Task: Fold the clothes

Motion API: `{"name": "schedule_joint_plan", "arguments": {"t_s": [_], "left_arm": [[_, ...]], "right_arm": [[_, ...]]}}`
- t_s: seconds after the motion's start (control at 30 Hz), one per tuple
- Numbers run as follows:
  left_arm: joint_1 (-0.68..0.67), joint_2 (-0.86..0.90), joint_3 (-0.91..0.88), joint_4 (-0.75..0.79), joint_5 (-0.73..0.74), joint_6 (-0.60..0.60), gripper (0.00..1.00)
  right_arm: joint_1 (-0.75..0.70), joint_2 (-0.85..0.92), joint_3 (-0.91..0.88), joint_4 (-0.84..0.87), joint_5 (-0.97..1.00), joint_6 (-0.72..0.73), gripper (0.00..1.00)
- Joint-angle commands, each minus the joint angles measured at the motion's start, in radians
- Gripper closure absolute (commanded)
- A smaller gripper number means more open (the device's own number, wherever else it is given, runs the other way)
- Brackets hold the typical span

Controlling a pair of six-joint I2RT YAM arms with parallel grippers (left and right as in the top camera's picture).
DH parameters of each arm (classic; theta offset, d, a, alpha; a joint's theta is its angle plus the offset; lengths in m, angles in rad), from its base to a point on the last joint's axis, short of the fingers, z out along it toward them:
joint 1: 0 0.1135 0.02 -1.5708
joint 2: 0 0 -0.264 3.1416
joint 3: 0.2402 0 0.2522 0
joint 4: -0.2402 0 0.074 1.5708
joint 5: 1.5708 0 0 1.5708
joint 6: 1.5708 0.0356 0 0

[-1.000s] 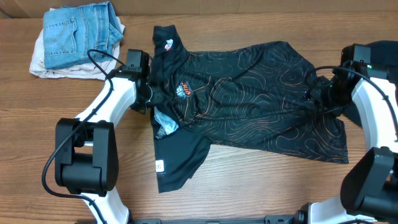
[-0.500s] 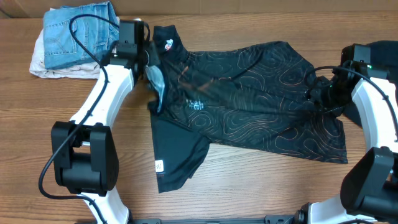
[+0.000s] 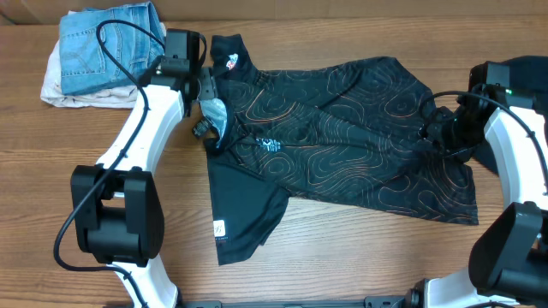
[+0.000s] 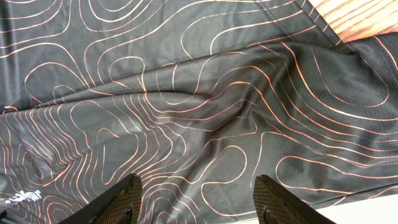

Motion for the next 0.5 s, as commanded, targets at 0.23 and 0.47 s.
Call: {"name": "schedule_joint_plan", "arguments": {"t_s": [0.23,0.47], "left_arm": [[-0.055,-0.017,0.181,-0.473,0.114,-0.102,0.32],[-0.057,-0.017,0.181,-0.661,0.106,-0.169,0.25]], "right_arm": [[0.004,-0.002,0.009,0.005,-0.006,-0.004,0.38],[0.004,-0.002,0.009,0.006,-0.006,-0.004,0.38]]}}
